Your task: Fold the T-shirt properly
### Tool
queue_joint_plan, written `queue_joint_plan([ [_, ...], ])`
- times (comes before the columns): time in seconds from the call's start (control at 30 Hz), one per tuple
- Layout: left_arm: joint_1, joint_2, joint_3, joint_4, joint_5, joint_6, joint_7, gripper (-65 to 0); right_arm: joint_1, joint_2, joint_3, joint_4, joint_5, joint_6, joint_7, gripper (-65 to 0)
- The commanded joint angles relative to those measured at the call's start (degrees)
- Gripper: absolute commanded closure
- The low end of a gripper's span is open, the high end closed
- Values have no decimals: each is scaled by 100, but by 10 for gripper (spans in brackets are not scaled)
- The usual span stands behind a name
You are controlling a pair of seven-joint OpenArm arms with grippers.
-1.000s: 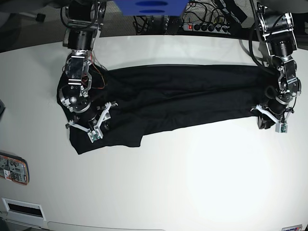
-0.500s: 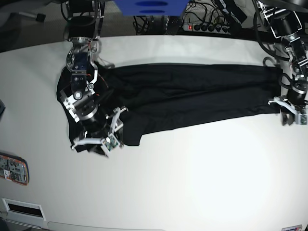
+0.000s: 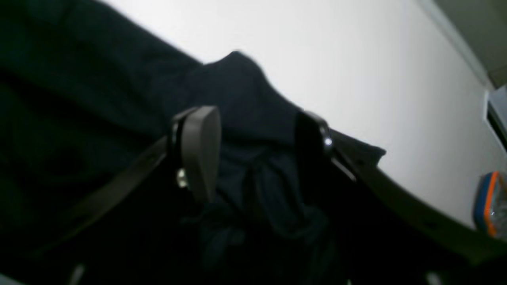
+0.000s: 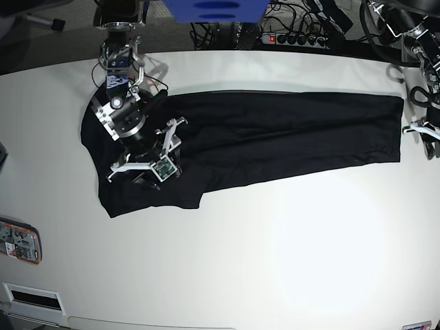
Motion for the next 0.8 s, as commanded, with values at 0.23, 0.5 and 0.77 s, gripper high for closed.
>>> queue_joint_plan([
  [0.23, 516, -469, -11, 83, -1489, -242, 178, -144, -344, 5, -250, 231, 88, -61, 181, -330],
  [0.5, 622, -654, -47, 83, -2157, -242, 697, -143, -414, 14, -250, 231, 79, -61, 181, -330],
  [0.77, 674, -416, -38, 92, -2034, -558, 257, -258, -414, 5, -250, 231, 79, -61, 181, -330],
])
